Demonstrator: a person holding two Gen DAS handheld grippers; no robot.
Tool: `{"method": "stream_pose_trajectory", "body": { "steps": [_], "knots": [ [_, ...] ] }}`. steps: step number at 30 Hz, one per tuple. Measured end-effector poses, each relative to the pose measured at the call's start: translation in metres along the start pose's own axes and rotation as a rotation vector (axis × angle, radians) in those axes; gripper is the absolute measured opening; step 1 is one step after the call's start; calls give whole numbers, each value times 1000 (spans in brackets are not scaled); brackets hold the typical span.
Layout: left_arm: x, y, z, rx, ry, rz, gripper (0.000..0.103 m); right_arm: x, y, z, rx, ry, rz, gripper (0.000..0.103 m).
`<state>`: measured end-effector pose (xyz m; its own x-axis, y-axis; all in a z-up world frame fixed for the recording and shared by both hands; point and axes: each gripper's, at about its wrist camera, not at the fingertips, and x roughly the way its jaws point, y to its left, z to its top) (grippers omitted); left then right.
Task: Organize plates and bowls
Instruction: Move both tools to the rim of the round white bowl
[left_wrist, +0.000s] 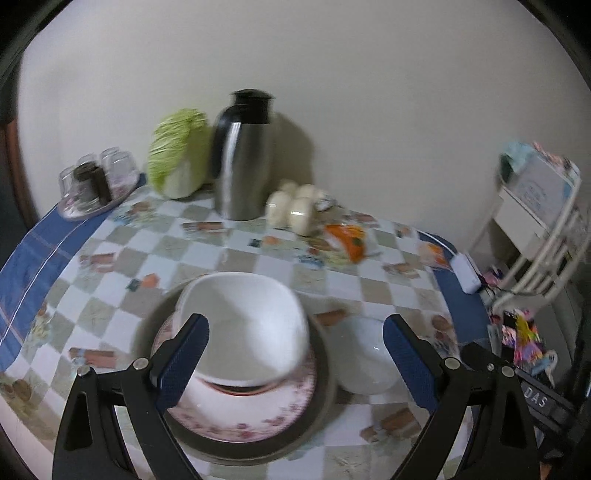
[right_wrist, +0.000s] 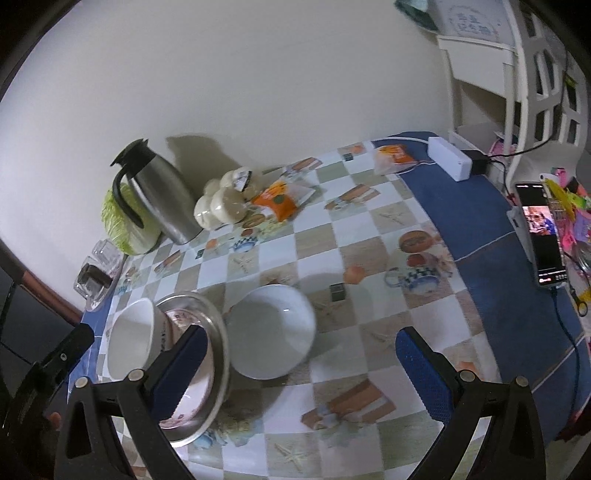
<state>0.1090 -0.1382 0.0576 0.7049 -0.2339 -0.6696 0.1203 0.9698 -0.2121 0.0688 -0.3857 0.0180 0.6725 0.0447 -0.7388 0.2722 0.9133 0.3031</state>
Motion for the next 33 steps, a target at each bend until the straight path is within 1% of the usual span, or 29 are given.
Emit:
{"method": "stream_pose_trajectory", "body": {
  "steps": [3, 5, 8, 10, 13, 15, 17, 19, 20, 23, 27, 28, 30, 33],
  "knots": [
    [6, -24, -6, 47, 29, -49, 95, -3, -14, 1, 20, -6, -4, 103],
    [11, -37, -9, 78, 49, -58, 95, -4, -23, 2, 35, -9, -11, 103],
    [22, -57, -14, 132, 77, -40, 95, -5, -38, 3, 57, -11, -27, 103],
    [28, -65, -16, 147, 105, -49, 95, -5, -45, 3, 67, -9, -37, 103],
    [38, -77, -18, 184, 132, -36, 95, -2, -57, 3, 85, -2, -45, 103],
    [44, -83, -19, 207, 139, -28, 95, 1, -65, 3, 103, 8, -45, 103],
    [51, -89, -19, 233, 152, -3, 95, 6, -70, 1, 116, 17, -47, 103],
    [59, -90, -18, 241, 164, 7, 95, 12, -73, 0, 121, 33, -48, 103],
    [64, -91, -17, 244, 175, 10, 93, 16, -74, -1, 123, 42, -49, 103],
    [79, -90, -15, 247, 209, 24, 80, 29, -76, -5, 124, 72, -58, 103],
    [99, -88, -14, 244, 253, 30, 79, 42, -71, -8, 111, 98, -62, 103],
    [103, -87, -14, 244, 263, 31, 77, 45, -70, -8, 107, 102, -63, 103],
    [113, -86, -14, 244, 285, 30, 66, 52, -64, -9, 93, 113, -67, 103],
    [126, -83, -11, 236, 306, 42, 63, 60, -57, -10, 71, 124, -82, 102]
  ]
}}
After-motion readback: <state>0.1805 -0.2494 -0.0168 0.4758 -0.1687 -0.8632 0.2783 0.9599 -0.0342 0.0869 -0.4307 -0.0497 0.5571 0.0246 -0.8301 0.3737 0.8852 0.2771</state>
